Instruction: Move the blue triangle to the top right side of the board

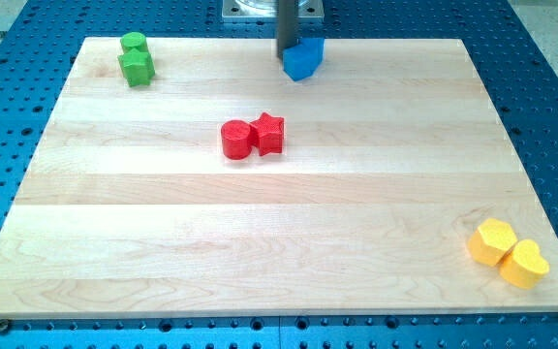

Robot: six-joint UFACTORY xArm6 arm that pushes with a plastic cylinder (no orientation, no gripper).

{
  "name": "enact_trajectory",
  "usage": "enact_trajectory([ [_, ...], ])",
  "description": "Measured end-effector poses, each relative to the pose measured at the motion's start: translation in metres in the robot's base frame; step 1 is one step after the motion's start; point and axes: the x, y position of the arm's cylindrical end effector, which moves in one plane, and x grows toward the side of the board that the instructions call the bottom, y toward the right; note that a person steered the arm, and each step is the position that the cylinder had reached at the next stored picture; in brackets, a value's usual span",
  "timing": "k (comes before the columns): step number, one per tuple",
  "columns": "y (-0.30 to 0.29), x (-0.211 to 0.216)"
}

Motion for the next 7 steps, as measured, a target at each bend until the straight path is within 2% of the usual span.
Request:
enact_trajectory([
  [1, 0.054, 0.0],
  [2, 0.076, 0.003],
  [3, 0.055, 0.024],
  [4, 0.079, 0.052],
  [5, 0.104, 0.048],
  [7, 0.063, 0.029],
])
